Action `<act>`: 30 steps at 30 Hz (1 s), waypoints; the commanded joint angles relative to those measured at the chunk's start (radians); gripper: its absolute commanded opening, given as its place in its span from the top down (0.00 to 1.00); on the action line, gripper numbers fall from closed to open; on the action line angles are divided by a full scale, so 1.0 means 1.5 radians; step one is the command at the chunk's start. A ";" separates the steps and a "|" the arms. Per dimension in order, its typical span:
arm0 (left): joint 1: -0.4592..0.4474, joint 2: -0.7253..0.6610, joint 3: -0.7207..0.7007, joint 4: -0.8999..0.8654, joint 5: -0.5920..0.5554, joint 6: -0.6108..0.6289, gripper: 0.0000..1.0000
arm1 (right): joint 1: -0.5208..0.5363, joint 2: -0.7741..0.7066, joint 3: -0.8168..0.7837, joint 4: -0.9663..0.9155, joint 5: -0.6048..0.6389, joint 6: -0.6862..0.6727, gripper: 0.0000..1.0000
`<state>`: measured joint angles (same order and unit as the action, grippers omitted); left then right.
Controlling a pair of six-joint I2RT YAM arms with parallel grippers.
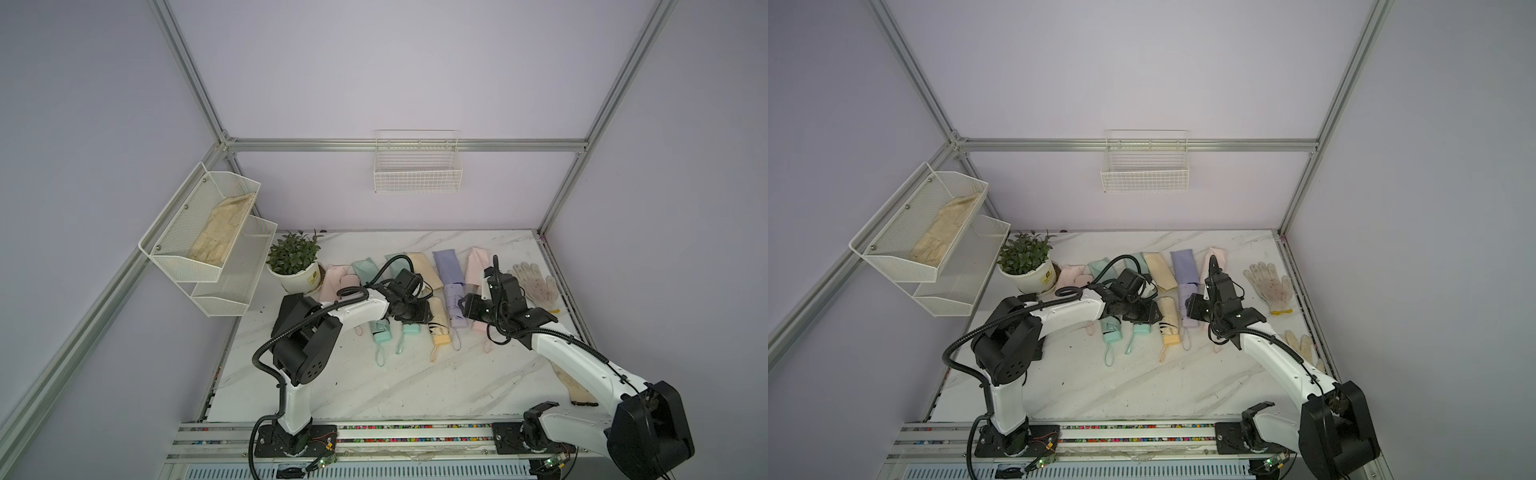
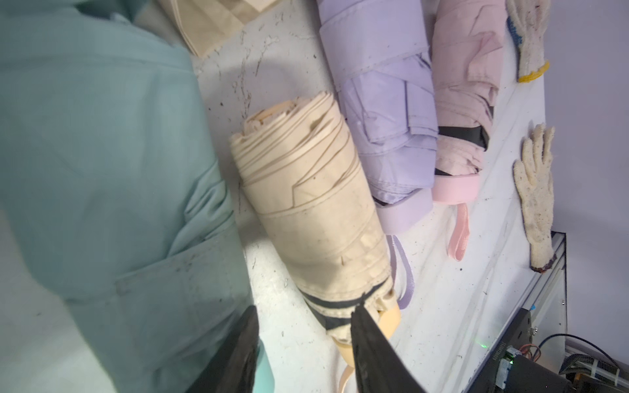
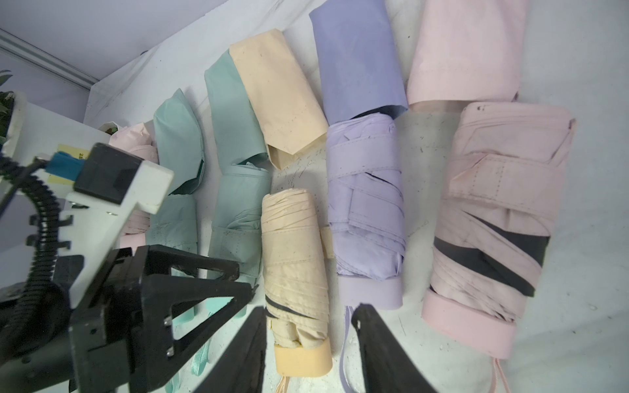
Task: Take umbrellas out of sleeves
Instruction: Adjust the umbrella at the center of the board, then reset both arms
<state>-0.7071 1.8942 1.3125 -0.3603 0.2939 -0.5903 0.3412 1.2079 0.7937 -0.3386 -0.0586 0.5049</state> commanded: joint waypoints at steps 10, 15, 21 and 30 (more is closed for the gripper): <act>0.058 -0.357 -0.172 0.135 -0.147 0.016 0.00 | -0.030 -0.013 0.070 0.041 0.414 -0.085 0.29; 0.083 -0.495 -0.284 0.153 -0.333 0.037 0.00 | -0.030 -0.034 -0.039 0.272 0.451 -0.165 0.03; 0.100 -0.574 -0.354 0.105 -0.644 0.030 0.00 | -0.031 0.074 -0.126 0.539 0.487 -0.331 0.03; 0.108 -0.562 -0.437 0.253 -0.770 0.161 0.00 | -0.098 0.214 -0.236 0.869 0.409 -0.331 0.03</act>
<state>-0.5518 1.0439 0.6926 -0.1074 -0.6975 -0.4236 0.2443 1.5043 0.4995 0.6643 0.6086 0.0334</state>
